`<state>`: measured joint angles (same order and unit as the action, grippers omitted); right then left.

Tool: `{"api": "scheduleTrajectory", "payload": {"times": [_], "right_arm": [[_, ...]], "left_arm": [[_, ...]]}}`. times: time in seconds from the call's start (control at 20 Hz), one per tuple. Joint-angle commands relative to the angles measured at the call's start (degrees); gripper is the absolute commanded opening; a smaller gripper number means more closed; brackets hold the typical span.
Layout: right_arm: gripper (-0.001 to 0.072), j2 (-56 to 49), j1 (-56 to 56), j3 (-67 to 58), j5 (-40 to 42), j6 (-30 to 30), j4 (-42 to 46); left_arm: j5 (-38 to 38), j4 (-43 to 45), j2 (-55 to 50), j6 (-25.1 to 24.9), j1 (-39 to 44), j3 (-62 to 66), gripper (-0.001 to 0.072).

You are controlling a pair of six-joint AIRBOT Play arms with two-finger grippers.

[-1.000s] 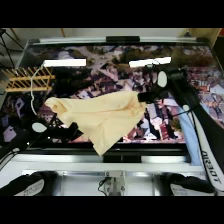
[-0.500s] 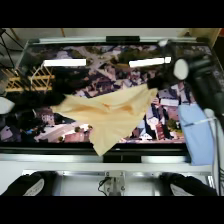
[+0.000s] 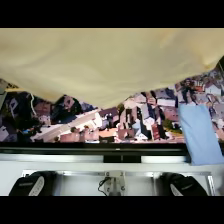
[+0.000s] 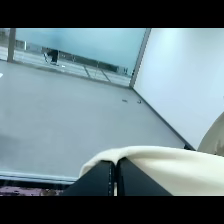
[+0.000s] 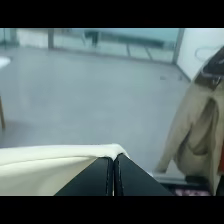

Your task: Fold the shirts.

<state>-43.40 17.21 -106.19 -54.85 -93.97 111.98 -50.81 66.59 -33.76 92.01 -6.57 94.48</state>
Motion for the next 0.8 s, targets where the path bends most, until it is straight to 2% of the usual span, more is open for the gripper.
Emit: {"api": "scheduleTrajectory", "payload": {"times": [0.0,0.1,0.2,0.4,0.5,0.6,0.75], "right_arm": [[0.0053,6.73,-0.02,-1.11,-2.45,-0.92,1.20],[0.0053,6.29,-0.02,-1.05,-8.22,-0.74,1.97],[0.0053,3.82,-0.02,-1.05,-14.34,-0.13,2.14],[0.0053,-6.58,-0.02,-1.05,-28.35,-0.13,2.10],[0.0053,-13.33,-0.02,0.24,-32.33,-0.28,2.12],[0.0053,-20.31,-0.02,3.93,-29.55,-2.12,1.79],[0.0054,-32.35,-0.02,8.04,-14.38,-5.14,1.46]], "left_arm": [[-8.20,6.23,3.08,2.86,-2.54,2.54,0.0032],[-14.56,10.32,2.60,2.86,-2.82,1.77,0.0033],[-17.62,12.59,2.19,2.84,-2.82,-1.53,0.0033],[-17.03,13.22,1.14,2.82,-2.82,-13.92,0.0033],[-15.69,13.22,-0.13,2.80,-2.82,-20.81,0.0033],[-12.13,13.20,-2.32,2.82,-2.80,-28.28,0.0033],[-1.14,13.18,-8.68,2.84,-2.80,-36.02,0.0033]]}}
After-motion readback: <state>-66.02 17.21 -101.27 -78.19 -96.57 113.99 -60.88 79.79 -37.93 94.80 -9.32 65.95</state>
